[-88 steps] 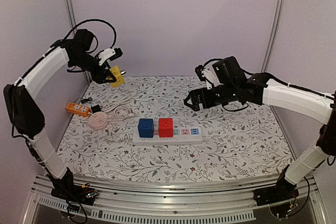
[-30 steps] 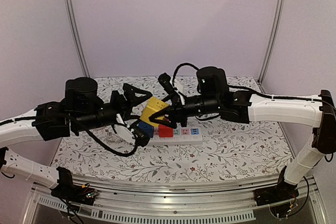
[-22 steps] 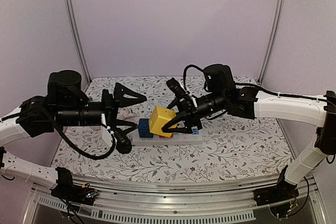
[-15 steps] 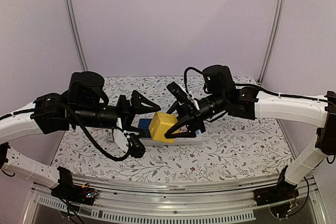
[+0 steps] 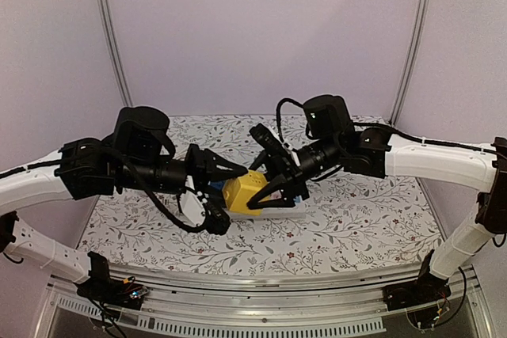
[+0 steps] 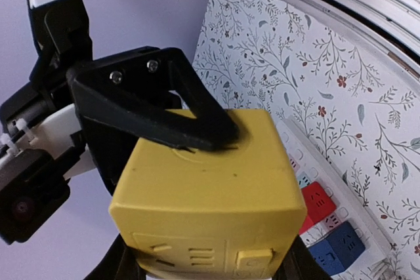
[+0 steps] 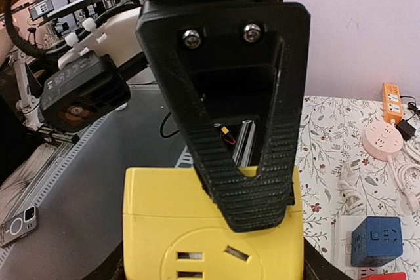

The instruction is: Insert the plug

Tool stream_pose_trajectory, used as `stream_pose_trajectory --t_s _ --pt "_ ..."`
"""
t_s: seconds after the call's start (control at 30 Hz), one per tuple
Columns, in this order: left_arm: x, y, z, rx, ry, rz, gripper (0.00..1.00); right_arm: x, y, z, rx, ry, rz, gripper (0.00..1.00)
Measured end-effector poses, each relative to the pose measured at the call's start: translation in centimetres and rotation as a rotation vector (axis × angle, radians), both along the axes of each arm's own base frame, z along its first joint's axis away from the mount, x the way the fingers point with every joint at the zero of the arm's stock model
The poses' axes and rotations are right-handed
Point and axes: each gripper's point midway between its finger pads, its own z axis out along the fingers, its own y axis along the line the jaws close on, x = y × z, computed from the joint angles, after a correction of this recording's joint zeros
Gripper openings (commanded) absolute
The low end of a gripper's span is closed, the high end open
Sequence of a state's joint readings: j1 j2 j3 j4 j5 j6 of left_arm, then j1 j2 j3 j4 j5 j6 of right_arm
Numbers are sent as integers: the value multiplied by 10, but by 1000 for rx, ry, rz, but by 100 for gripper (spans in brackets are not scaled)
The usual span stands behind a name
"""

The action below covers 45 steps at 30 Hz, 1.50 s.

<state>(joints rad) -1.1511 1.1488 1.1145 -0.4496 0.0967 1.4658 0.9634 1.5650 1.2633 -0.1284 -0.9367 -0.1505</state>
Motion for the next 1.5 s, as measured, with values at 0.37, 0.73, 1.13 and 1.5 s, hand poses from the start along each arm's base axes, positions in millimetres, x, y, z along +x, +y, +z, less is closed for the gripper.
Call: stream_pose_trajectory --t_s 0.37,0.73,1.13,1.5 --pt "52 -16 -14 119 95 346 0 80 -38 -15 -102 81 -450 99" --pt "75 -17 -55 334 500 661 0 82 -102 -39 4 -284 -605 99" --pt "58 -5 -57 367 731 824 0 81 -42 -51 207 -437 -444 99" --pt "55 -4 -54 351 795 853 0 70 -21 -42 334 -390 -401 95"
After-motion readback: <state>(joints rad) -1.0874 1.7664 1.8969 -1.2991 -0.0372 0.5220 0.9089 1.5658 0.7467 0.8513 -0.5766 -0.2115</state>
